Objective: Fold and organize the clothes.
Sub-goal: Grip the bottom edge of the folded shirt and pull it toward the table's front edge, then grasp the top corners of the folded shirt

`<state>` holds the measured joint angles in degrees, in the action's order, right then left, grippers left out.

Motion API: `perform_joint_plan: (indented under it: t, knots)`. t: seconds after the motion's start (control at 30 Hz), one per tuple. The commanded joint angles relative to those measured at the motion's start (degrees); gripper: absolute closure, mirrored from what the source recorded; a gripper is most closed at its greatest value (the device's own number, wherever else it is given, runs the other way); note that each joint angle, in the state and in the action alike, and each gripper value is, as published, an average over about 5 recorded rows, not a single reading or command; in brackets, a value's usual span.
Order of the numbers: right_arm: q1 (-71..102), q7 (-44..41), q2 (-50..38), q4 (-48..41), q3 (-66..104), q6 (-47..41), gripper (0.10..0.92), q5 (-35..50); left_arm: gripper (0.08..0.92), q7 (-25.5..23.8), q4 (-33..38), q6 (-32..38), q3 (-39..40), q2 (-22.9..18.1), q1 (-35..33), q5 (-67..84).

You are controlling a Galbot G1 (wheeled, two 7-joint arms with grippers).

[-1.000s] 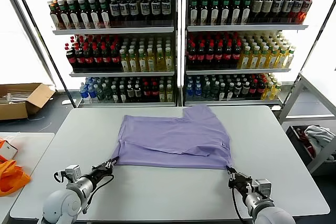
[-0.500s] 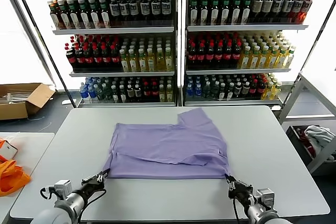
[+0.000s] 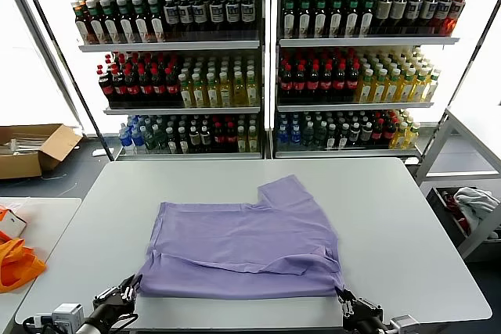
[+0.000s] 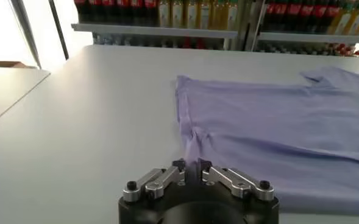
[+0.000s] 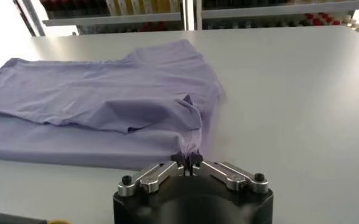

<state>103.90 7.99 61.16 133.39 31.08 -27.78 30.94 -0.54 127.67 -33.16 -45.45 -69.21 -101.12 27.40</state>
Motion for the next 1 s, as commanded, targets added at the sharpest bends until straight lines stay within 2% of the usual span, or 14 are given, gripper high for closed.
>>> perform_joint_plan:
  t: [0.03, 0.13, 0.27, 0.37, 0.5, 0.6, 0.77, 1.0]
  knots:
    - [-0.95, -0.07, -0.59, 3.10, 6.17, 2.63, 0.657, 6.21, 0.657, 0.64, 4.64, 0.05, -5.88, 1.86, -2.56, 0.70]
    - [-8.16, -1.94, -2.84, -0.04, 8.05, 4.09, 0.571, 8.53, 0.579, -0.90, 2.58, 0.08, -7.42, 5.35, 1.41, 4.62]
    - [-23.58, -5.20, -6.60, -8.03, 4.75, 2.38, 0.458, 10.71, 0.466, -5.84, -3.16, 0.06, -5.96, 12.79, 8.29, 7.02]
    - [-36.66, -7.13, -8.02, -15.76, -1.86, -0.97, 0.371, 11.40, 0.380, -11.15, -8.79, 0.07, -2.62, 18.33, 13.20, 7.57]
    - [-51.92, -9.15, -7.00, -27.91, -11.88, -4.16, 0.263, 10.57, 0.267, -15.06, -16.87, 0.08, 4.84, 22.72, 22.58, 8.98]
    - [-59.77, -12.97, -5.57, -35.84, -16.93, -5.16, 0.216, 8.83, 0.202, -15.85, -22.62, 0.09, 11.86, 23.84, 31.12, 10.30]
    - [-68.92, -16.65, -2.64, -47.70, -23.46, -5.28, 0.203, 6.84, 0.178, -15.76, -32.90, 0.11, 22.02, 23.87, 43.36, 11.17]
    - [-74.07, -16.31, 1.55, -56.44, -26.19, -5.33, 0.202, 6.07, 0.177, -14.77, -41.88, 0.17, 29.29, 21.10, 52.74, 11.62]
